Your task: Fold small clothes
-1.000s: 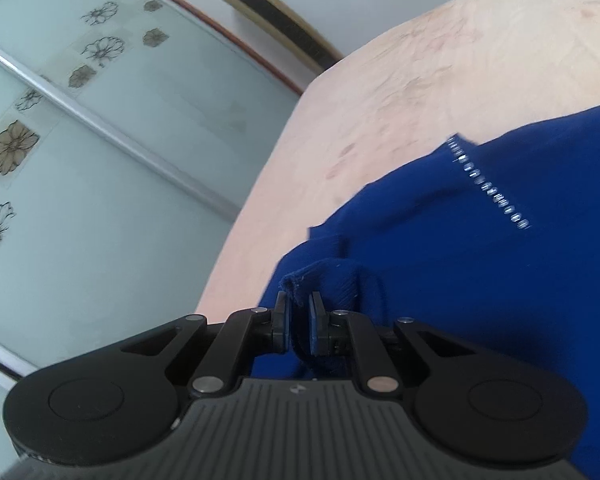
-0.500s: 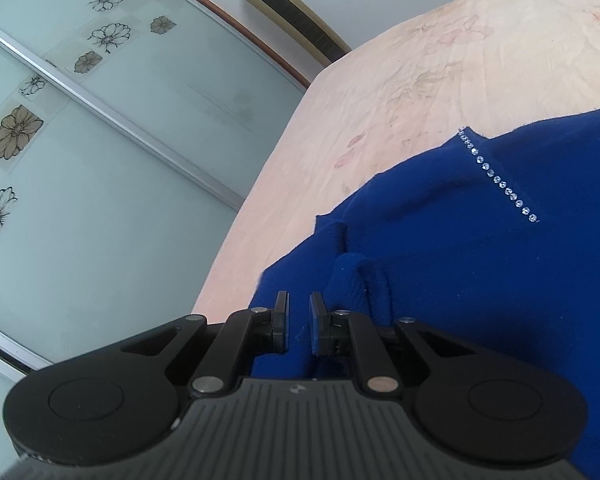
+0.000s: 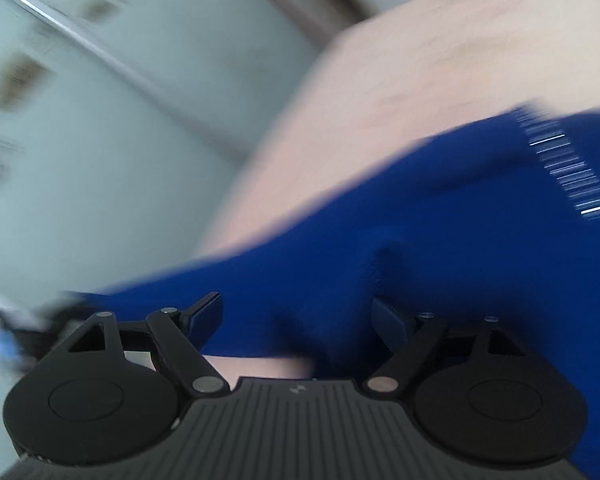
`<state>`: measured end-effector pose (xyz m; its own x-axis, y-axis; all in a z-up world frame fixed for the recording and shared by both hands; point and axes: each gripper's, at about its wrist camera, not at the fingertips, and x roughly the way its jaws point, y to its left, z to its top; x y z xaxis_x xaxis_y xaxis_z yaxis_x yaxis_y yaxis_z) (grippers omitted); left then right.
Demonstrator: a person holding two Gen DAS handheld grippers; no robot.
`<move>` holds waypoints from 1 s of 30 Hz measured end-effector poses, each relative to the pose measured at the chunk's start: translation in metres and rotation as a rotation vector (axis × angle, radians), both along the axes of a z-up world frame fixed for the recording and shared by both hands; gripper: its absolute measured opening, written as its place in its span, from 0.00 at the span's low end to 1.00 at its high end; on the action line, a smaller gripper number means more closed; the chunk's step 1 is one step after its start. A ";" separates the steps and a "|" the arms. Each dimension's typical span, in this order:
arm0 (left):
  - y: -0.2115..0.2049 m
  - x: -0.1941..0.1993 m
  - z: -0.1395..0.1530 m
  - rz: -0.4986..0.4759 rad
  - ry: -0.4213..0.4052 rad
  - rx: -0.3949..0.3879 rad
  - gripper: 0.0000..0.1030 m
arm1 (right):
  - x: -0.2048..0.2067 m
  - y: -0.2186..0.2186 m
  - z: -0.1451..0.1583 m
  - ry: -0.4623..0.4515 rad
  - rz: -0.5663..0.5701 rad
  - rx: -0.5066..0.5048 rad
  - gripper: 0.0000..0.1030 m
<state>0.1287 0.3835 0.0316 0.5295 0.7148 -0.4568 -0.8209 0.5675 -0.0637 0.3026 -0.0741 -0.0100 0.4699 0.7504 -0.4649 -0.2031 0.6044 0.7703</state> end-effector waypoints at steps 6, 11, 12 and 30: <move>-0.023 0.002 -0.005 -0.077 0.038 0.031 0.13 | -0.014 -0.010 0.024 -0.101 -0.074 -0.145 0.78; -0.048 0.004 0.002 -0.155 0.032 0.038 0.13 | -0.038 -0.037 0.027 -0.088 -0.123 -0.179 0.79; -0.055 0.006 0.004 -0.180 0.034 0.042 0.13 | -0.043 -0.042 0.027 -0.090 -0.135 -0.173 0.79; -0.287 0.010 0.006 -0.915 0.002 -0.008 0.13 | -0.094 -0.108 0.007 -0.070 -0.312 -0.120 0.79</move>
<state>0.1385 0.0966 0.0373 0.8872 0.0136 -0.4611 -0.0514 0.9963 -0.0696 0.2090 -0.1818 -0.0029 0.7025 0.5070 -0.4995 -0.0438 0.7313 0.6807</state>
